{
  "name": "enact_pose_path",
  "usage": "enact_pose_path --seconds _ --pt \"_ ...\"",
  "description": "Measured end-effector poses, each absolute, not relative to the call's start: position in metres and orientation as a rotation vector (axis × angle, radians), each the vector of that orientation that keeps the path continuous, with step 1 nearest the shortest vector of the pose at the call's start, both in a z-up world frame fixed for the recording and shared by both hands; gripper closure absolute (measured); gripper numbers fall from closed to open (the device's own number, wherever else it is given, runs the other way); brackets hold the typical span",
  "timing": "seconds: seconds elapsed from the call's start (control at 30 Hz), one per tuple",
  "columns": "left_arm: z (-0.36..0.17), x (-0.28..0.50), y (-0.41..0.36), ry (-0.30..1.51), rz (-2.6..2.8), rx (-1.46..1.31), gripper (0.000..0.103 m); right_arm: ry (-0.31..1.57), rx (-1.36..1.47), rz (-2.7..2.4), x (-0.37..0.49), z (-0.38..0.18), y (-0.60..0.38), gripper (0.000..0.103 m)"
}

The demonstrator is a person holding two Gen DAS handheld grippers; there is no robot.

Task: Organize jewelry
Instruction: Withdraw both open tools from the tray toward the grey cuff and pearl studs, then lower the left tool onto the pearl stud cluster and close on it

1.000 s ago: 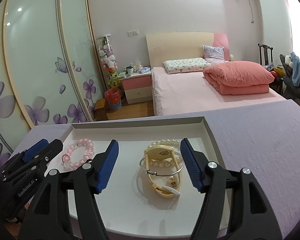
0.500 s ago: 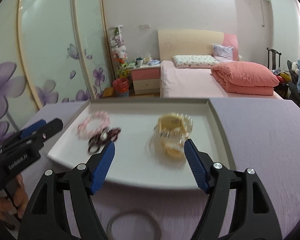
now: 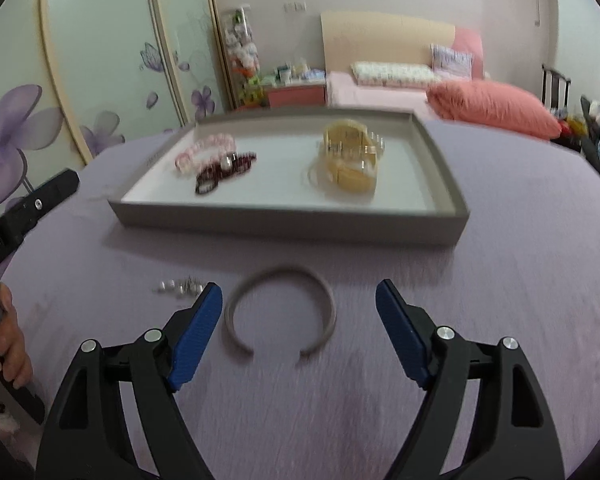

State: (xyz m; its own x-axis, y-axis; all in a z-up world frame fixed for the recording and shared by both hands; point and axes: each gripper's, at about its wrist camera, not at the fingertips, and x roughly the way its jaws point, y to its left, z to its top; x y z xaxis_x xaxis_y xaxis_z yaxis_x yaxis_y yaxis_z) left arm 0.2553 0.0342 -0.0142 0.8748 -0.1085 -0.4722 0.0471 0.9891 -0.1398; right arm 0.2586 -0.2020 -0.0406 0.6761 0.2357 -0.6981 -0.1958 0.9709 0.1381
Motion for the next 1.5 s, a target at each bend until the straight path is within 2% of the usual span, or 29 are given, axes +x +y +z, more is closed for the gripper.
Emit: enact_pose_path --seconds 0.17,0.4,0.53,0.9,1.23,1.5 --pt "-0.018 0.259 0.039 0.513 -0.070 -0.146 0.033 0.844 0.005 0.232 0.262 -0.047 -0.193 0.020" --pt "-0.019 0.260 0.036 0.518 -0.076 -0.139 0.033 0.910 -0.035 0.206 0.274 -0.057 -0.184 0.020" --pt "-0.021 0.261 0.036 0.527 -0.076 -0.139 0.033 0.897 -0.057 0.217 0.273 -0.055 -0.182 0.035" --pt "-0.023 0.255 0.019 0.559 -0.138 -0.117 0.033 0.904 -0.008 0.128 0.246 -0.056 -0.239 0.035" --pt "-0.045 0.264 -0.037 0.746 -0.256 -0.036 0.033 0.905 0.029 0.097 0.221 -0.057 -0.267 0.035" --pt "-0.063 0.275 -0.074 0.852 -0.257 0.049 0.043 0.901 0.048 0.112 0.222 -0.056 -0.271 0.035"
